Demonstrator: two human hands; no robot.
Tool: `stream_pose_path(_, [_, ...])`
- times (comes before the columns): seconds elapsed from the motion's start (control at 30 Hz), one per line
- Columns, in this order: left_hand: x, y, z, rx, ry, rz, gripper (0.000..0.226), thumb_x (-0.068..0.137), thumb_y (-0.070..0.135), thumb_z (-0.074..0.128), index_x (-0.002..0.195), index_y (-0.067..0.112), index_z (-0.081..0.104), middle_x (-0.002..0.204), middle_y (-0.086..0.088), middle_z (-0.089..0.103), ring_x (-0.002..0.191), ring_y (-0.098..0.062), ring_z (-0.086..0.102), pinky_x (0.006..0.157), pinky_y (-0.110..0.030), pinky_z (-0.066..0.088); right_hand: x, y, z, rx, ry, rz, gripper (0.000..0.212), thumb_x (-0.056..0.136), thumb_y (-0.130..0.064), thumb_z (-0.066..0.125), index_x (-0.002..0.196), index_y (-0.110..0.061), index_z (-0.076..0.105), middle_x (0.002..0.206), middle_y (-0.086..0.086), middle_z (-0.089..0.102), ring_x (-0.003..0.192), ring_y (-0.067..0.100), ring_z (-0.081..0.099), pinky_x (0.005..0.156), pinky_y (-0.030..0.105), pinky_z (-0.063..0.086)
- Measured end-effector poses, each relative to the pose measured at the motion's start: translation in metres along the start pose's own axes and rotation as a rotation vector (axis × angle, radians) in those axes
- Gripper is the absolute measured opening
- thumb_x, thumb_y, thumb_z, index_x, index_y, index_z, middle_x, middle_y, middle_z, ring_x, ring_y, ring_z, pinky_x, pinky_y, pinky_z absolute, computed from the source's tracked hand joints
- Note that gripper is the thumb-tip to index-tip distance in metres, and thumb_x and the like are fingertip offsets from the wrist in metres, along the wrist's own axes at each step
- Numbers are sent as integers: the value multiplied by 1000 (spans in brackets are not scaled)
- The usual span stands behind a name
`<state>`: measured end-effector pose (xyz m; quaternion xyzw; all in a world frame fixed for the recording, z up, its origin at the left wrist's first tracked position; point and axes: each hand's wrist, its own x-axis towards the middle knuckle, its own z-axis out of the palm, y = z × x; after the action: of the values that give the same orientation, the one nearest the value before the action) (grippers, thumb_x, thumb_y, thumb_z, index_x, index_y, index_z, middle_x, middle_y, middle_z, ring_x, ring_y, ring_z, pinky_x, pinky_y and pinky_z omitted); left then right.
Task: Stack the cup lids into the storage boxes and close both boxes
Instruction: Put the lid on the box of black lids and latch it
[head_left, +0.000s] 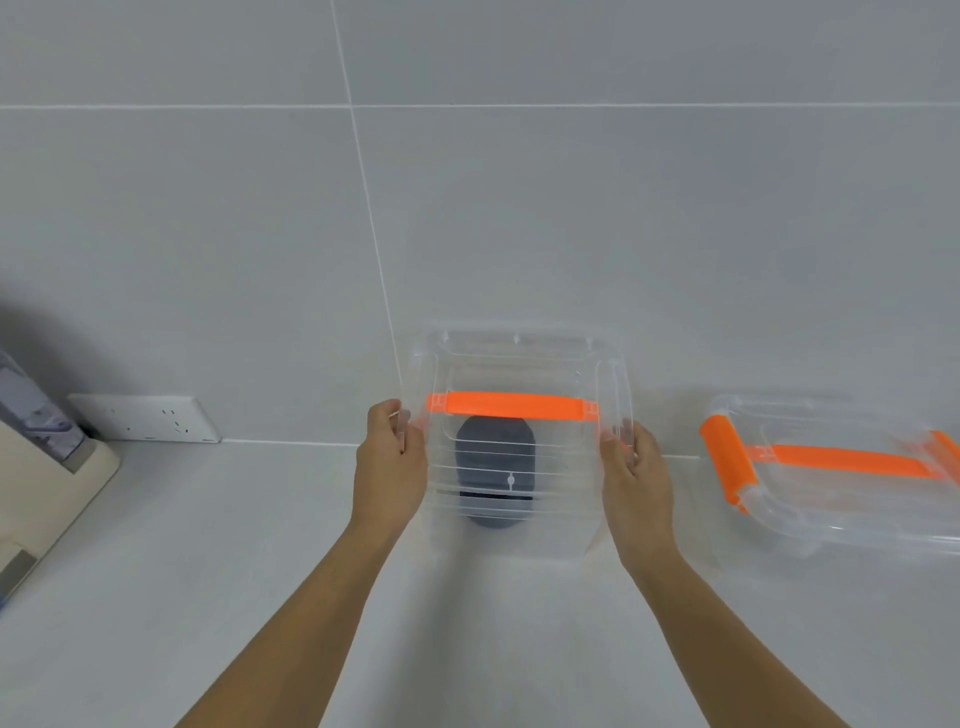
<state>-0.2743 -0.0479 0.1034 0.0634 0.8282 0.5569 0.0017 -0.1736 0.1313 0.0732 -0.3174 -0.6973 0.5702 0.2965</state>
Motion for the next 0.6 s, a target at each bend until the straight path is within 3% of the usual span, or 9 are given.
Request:
stream_pose_path(0.1, [0,0,1,-43,-22,-50,42,97,32,41,135,15,38,125,-1,53,101,-19,53,88,-34,45,2,1,-2,-4,-25,5,20,94,-33,45,110,-22,51,98,-7,43,90,12,42,82,28,35])
stream_pose_path(0.23, [-3,1,2,-57,-16,-88,40,98,31,42,133,11,43,97,13,53,89,-12,52,82,-30,43,-4,-3,-4,-25,-42,-7,16,96,-34,44,104,-20,47,77,-15,44,72,9,44,72,26,36])
stream_pose_path(0.33, [-8,-1,0,-75,-3,-116,43,98,31,41,136,10,42,125,-2,56,112,-22,54,99,-38,45,-10,-9,-6,-31,-49,3,27,98,-32,42,122,-21,47,93,-5,55,81,10,52,74,24,37])
stream_pose_path(0.4, [-11,-3,-1,-74,5,-132,43,98,31,40,136,10,42,132,-6,53,120,-26,52,104,-44,42,-14,-12,-6,-21,-55,6,26,98,-30,42,121,-19,48,91,-5,55,78,7,52,69,22,40])
stream_pose_path(0.5, [-16,-5,-3,-70,12,-117,28,99,26,36,110,4,49,107,-13,57,97,-26,58,89,-37,46,-14,-7,-6,-51,-69,17,37,97,-33,42,127,-13,48,103,-4,56,91,15,54,82,27,41])
stream_pose_path(0.57, [-18,-7,-3,-44,20,-105,30,99,22,35,101,-4,49,100,-28,54,92,-39,57,83,-44,48,-13,-1,-6,-80,-86,18,38,97,-36,41,125,-11,49,101,-6,49,91,14,47,82,28,37])
stream_pose_path(0.6, [-19,-8,-4,-38,20,-97,30,98,21,35,93,-5,49,93,-27,55,88,-44,53,78,-43,49,-13,0,-6,-91,-95,14,37,96,-37,41,122,-12,50,100,-6,44,90,13,43,81,28,35])
